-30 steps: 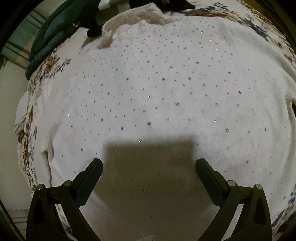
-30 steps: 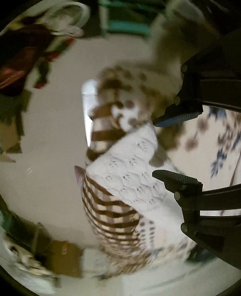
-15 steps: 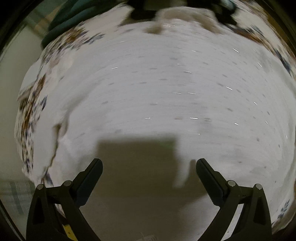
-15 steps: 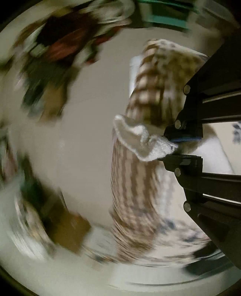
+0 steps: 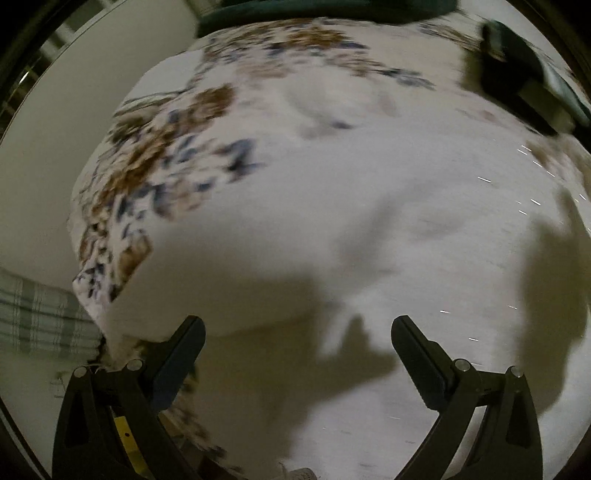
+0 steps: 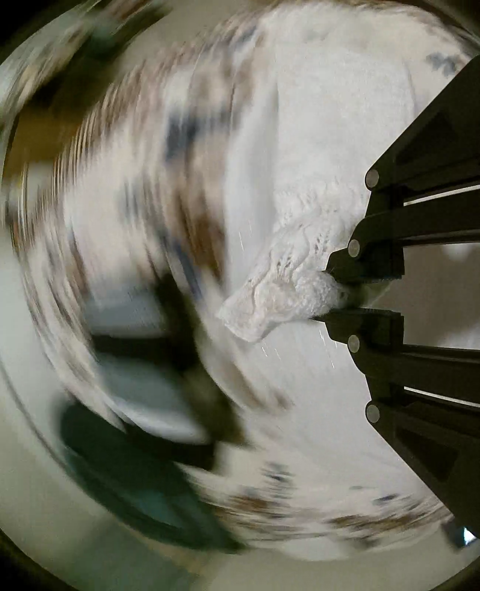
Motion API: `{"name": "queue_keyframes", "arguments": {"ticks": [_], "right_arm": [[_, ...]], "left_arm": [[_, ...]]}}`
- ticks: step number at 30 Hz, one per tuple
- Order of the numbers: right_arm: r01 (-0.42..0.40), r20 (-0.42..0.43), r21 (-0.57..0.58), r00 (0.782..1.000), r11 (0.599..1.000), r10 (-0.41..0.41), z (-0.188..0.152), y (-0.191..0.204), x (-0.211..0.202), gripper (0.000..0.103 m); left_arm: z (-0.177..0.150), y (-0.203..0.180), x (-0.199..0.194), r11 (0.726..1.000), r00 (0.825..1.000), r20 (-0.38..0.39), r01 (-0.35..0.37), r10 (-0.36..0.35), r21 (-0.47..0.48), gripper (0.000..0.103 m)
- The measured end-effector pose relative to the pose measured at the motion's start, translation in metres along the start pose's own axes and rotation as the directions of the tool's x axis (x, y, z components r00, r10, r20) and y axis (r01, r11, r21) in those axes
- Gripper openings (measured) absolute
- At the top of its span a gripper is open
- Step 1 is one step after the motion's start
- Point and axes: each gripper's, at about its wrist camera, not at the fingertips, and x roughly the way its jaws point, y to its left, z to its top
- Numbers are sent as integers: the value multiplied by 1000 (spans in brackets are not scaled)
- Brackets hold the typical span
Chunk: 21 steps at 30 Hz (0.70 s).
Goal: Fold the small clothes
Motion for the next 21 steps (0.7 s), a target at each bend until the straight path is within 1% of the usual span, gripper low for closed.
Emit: {"name": "queue_keyframes", "arguments": {"ticks": [1, 2, 3, 4, 6, 8, 9, 11, 12, 13, 14, 15, 16, 17, 18, 19, 20, 21], "right_arm": [[-8, -22, -65, 1000, 998, 7, -7, 38, 19, 11], [-14, -44, -141, 999, 990, 8, -14, 79, 35, 11], [-16, -57, -212, 998, 977, 4, -23, 117, 48, 11], [-21, -61, -251, 998, 968, 6, -38, 141, 49, 11], [-29, -78, -332, 997, 943, 3, -57, 191, 61, 11], [-2, -88, -407, 995, 914, -37, -74, 226, 75, 11], [13, -95, -424, 994, 906, -59, -89, 235, 77, 11], [27, -132, -437, 987, 899, -94, -101, 243, 90, 12], [12, -160, -433, 983, 901, -90, -102, 241, 94, 14], [-3, -181, -424, 980, 906, -82, -103, 239, 95, 18], [-38, -214, -397, 976, 917, -52, -102, 234, 94, 26], [-92, -250, -351, 968, 932, 1, -100, 227, 90, 32], [-157, -276, -276, 958, 948, 78, -97, 212, 81, 42], [-179, -273, -215, 955, 960, 117, -94, 197, 71, 52], [-180, -264, -181, 956, 967, 128, -92, 187, 63, 55], [-183, -249, -128, 957, 975, 147, -90, 168, 51, 57], [-174, -241, -100, 959, 980, 146, -90, 156, 44, 57], [-143, -234, -69, 964, 987, 124, -90, 140, 37, 57]], "left_arm": [[2, 13, 5, 1000, 1000, -2, -8, 8, -16, 103], [0, 17, 4, 1000, 1000, -5, -12, 12, -24, 103], [1, 30, 10, 999, 1000, -9, -17, 16, -39, 103], [2, 41, 14, 999, 1000, -12, -18, 18, -50, 103], [2, 51, 21, 998, 1000, -19, -20, 19, -66, 103], [3, 66, 31, 996, 999, -34, -19, 16, -84, 103], [4, 72, 35, 995, 999, -41, -17, 13, -96, 103], [5, 84, 43, 993, 999, -54, -13, 7, -118, 103], [6, 91, 45, 991, 998, -56, -9, 2, -132, 103], [6, 100, 48, 990, 998, -56, -8, 0, -144, 103], [5, 105, 48, 989, 998, -58, -10, 1, -149, 103], [4, 114, 48, 987, 998, -63, -13, 3, -161, 103], [2, 122, 48, 985, 998, -67, -14, 3, -174, 103], [0, 133, 48, 982, 997, -74, -19, 5, -189, 103], [-4, 145, 49, 978, 996, -86, -22, 5, -206, 103], [-9, 158, 51, 974, 995, -103, -16, -7, -227, 103], [-12, 167, 52, 970, 993, -117, -14, -15, -244, 103], [-18, 183, 52, 959, 990, -135, -8, -31, -282, 103]]}}
